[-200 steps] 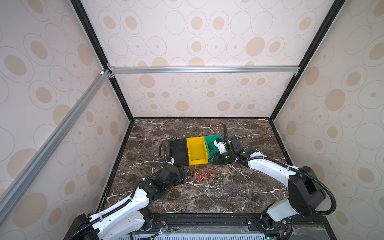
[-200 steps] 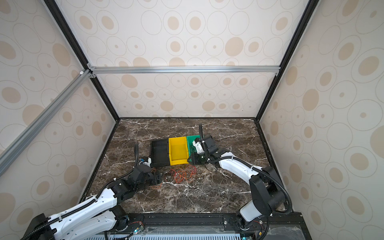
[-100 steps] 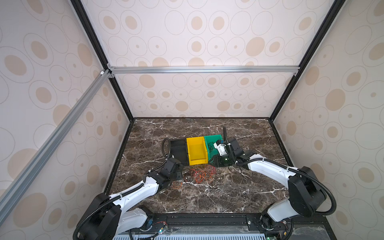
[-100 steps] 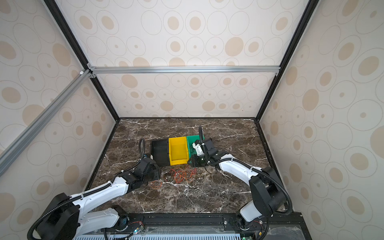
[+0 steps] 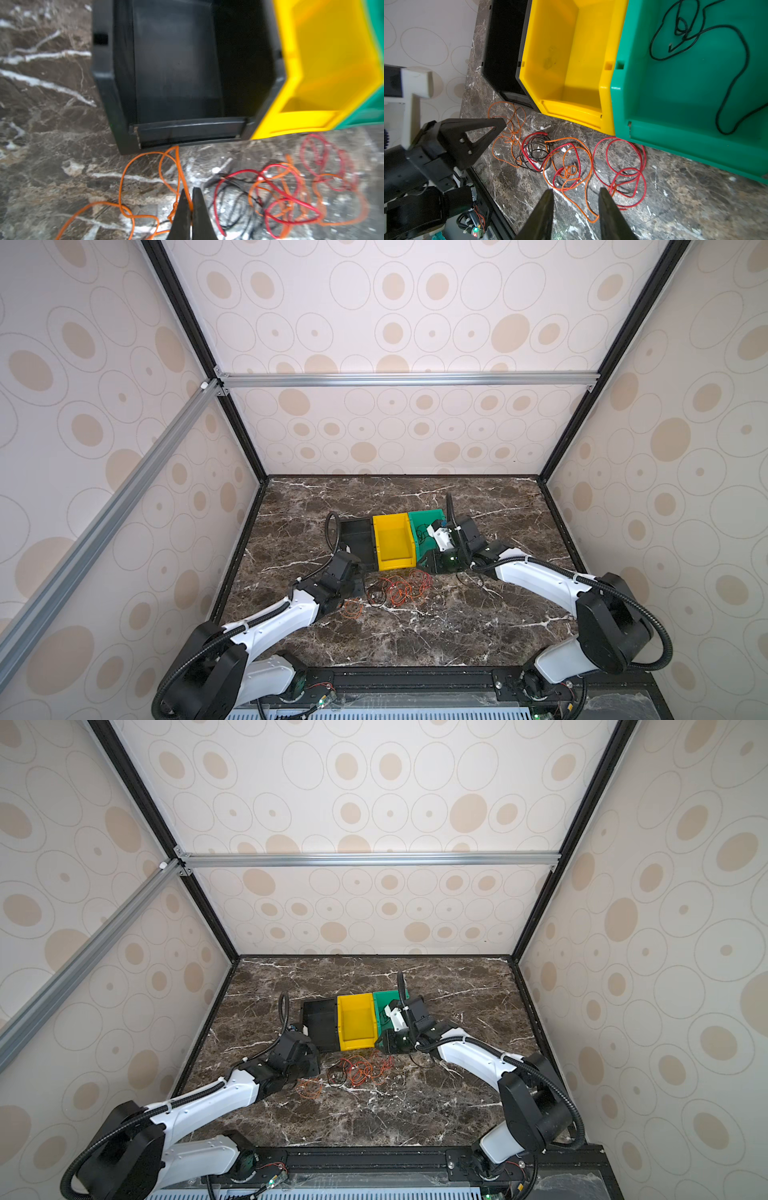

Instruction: Untangle the cables

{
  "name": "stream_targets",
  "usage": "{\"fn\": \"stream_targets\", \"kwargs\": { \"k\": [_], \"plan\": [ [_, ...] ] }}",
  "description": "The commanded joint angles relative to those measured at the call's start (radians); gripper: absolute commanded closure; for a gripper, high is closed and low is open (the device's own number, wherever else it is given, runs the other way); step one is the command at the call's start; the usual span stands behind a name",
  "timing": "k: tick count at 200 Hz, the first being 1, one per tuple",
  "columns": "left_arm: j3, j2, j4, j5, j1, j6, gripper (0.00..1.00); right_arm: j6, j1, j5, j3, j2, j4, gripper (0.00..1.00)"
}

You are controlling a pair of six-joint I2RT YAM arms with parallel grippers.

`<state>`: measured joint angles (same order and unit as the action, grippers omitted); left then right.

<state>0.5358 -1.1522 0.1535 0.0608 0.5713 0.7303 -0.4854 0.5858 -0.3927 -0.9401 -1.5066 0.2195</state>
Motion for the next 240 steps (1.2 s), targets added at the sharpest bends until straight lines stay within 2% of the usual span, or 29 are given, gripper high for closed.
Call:
{"fn": "stream_targets", "kwargs": {
  "k": [1,58,91,170,200,240],
  "plan": [
    [0.056,0.082,0.025,-0.058,-0.006,-0.040,1.00,0.006,0.017,-0.014,-0.017,0.029,0.009,0.62],
    [0.156,0.213,0.101,-0.130,-0.005,-0.064,1.00,0.002,0.029,-0.070,-0.050,0.050,0.003,0.61],
    [0.231,0.247,0.077,-0.179,-0.004,-0.059,1.00,-0.018,0.029,-0.143,-0.041,0.068,-0.080,0.59],
    [0.458,0.198,0.040,-0.253,-0.004,-0.071,1.00,-0.127,0.031,-0.290,-0.043,-0.009,-0.374,0.56],
    [0.492,0.170,0.022,-0.262,-0.005,-0.069,1.00,-0.127,0.030,-0.320,-0.060,-0.036,-0.415,0.43],
    [0.497,0.148,0.012,-0.261,-0.004,-0.072,1.00,-0.201,0.036,-0.375,-0.058,-0.052,-0.498,0.40]
  ]
}}
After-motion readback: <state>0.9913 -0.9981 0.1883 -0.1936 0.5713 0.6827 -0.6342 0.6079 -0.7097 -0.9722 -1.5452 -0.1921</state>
